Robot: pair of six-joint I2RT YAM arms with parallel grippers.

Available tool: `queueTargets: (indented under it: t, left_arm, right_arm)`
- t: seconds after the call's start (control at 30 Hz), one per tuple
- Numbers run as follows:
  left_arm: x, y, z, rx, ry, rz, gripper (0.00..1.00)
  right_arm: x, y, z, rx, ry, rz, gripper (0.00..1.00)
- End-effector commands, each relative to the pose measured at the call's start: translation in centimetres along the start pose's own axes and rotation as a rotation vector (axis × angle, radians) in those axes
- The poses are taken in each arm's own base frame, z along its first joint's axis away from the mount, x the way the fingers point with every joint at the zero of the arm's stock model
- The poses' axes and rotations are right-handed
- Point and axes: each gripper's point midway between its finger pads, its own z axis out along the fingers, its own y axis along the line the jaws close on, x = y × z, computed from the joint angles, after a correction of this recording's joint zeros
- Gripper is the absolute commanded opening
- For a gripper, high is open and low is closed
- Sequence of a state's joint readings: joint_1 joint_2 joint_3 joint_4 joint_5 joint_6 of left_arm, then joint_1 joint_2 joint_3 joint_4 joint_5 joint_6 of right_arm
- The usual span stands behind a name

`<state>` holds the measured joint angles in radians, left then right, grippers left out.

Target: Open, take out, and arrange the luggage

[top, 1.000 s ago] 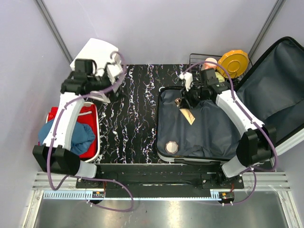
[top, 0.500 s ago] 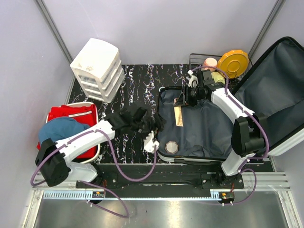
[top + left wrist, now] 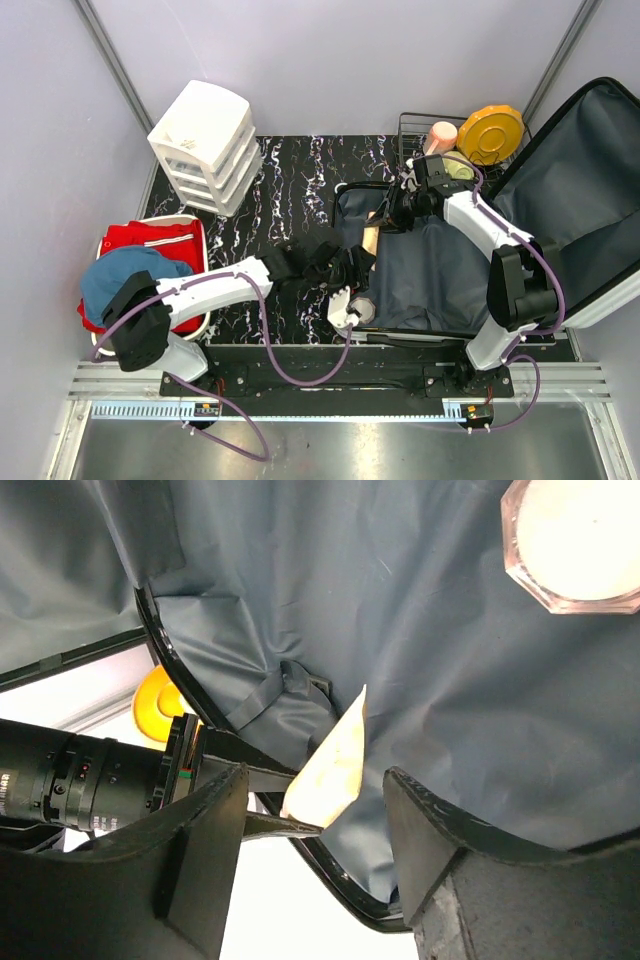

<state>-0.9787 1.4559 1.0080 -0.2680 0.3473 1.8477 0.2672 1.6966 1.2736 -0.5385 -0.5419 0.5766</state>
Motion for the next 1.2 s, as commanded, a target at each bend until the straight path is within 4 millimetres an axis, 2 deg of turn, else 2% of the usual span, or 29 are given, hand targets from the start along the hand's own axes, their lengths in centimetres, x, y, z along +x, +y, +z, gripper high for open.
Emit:
queueTargets:
  t: [0.0, 0.1, 0.33, 0.43, 0.47, 0.5, 0.53, 0.57, 0.6, 0.63, 0.67, 0.7, 0.73, 0.77, 0.8, 0.83, 0.87, 0.9, 0.93, 0.97, 1.0, 1.03, 1.07, 1.1, 1.13, 1.17]
  left_arm:
    - [1.6, 2.8, 0.5, -0.071, 0.078, 0.069, 0.59]
    - [2.0, 2.5, 1.2, -0.062, 0.09, 0.075, 0.55]
    - [2.8, 3.0, 1.8, -0.076, 0.116, 0.062, 0.39]
    - [3.0, 3.4, 1.8, -0.093, 0.127, 0.047, 0.26]
    - [3.2, 3.4, 1.7, -0.098, 0.136, 0.039, 0.2]
    - [3.3, 3.5, 1.6, -0.11, 0.142, 0.013, 0.07]
    - [3.5, 4.1, 1.4, -0.139, 0.152, -0.001, 0.0]
    - [3.5, 4.6, 0.9, -0.167, 0.157, -0.027, 0.0]
    - [3.5, 4.7, 0.6, -0.188, 0.153, -0.09, 0.0]
    - [3.3, 5.0, 0.1, -0.198, 0.147, -0.123, 0.0]
    - [3.2, 6.1, -1.0, -0.226, 0.143, -0.152, 0.0]
    - [3.0, 6.2, -1.7, -0.236, 0.129, -0.23, 0.0]
    - [2.7, 6.1, -2.3, -0.226, 0.113, -0.28, 0.0]
    - [2.4, 7.6, -3.9, -0.268, 0.092, -0.317, 0.0]
    - [2.2, 7.8, -4.7, -0.284, 0.072, -0.412, 0.0]
    - [2.0, 8.0, -5.6, -0.288, 0.058, -0.475, 0.0]
    - [2.6, 10.3, -8.0, -0.356, 0.04, -0.527, 0.0]
    - [2.7, 10.4, -9.0, -0.368, 0.016, -0.689, 0.0]
    - [4.4, 11.0, -10.7, -0.405, 0.023, -0.78, 0.0]
    - [5.7, 13.9, -13.4, -0.488, 0.016, -0.839, 0.0]
    - [6.6, 14.1, -14.7, -0.516, -0.002, -1.014, 0.0]
    - [8.1, 14.9, -16.4, -0.56, -0.005, -1.091, 0.0]
    - [11.6, 16.5, -20.1, -0.661, 0.021, -1.153, 0.0]
    - [13.0, 16.4, -21.5, -0.695, 0.016, -1.287, 0.0]
    - [16.4, 17.1, -25.2, -0.792, 0.05, -1.329, 0.0]
    - [17.9, 17.0, -26.9, -0.836, 0.059, -1.373, 0.0]
  right_arm:
    - [-0.6, 2.9, -1.6, -0.099, -0.043, 0.042, 0.13]
    - [-0.1, 3.1, -1.6, -0.128, -0.024, 0.067, 0.13]
    - [0.6, 3.2, -1.7, -0.142, -0.007, 0.081, 0.12]
    - [0.6, 3.2, -1.7, -0.144, -0.006, 0.08, 0.13]
    - [0.4, 3.2, -1.8, -0.147, -0.011, 0.075, 0.18]
    - [0.2, 3.3, -1.9, -0.148, -0.016, 0.066, 0.22]
    - [-0.1, 3.3, -1.9, -0.15, -0.022, 0.055, 0.27]
    - [-1.2, 3.6, -2.6, -0.161, -0.049, 0.039, 0.34]
    - [-2.0, 3.7, -3.0, -0.167, -0.072, 0.002, 0.48]
    - [-2.9, 3.8, -3.4, -0.169, -0.095, -0.019, 0.58]
    - [-4.5, 4.7, -4.4, -0.181, -0.142, -0.063, 0.65]
    - [-5.7, 4.4, -5.2, -0.168, -0.178, -0.114, 0.76]
    - [-6.7, 4.4, -5.8, -0.159, -0.207, -0.147, 0.8]
    - [-8.2, 4.7, -6.8, -0.139, -0.256, -0.184, 0.84]
    - [-9.4, 4.2, -7.7, -0.114, -0.299, -0.228, 0.91]
    - [-10.2, 4.2, -8.4, -0.101, -0.328, -0.251, 0.93]
    - [-11.3, 4.2, -9.3, -0.086, -0.368, -0.294, 0.95]
    - [-12.1, 3.9, -10.1, -0.073, -0.397, -0.311, 0.96]
    - [-12.8, 4.1, -11.0, -0.056, -0.432, -0.331, 1.0]
    - [-13.1, 4.0, -11.6, -0.041, -0.452, -0.376, 1.0]
    - [-13.3, 4.0, -12.1, -0.035, -0.465, -0.4, 1.0]
    - [-13.4, 4.1, -12.8, -0.029, -0.483, -0.424, 1.0]
    - [-13.5, 4.0, -13.1, -0.012, -0.497, -0.455, 1.0]
    - [-13.5, 3.9, -13.5, -0.008, -0.506, -0.464, 1.0]
    - [-13.3, 4.1, -14.0, -0.01, -0.516, -0.479, 1.0]
    - [-13.2, 4.1, -14.3, -0.008, -0.52, -0.502, 1.0]
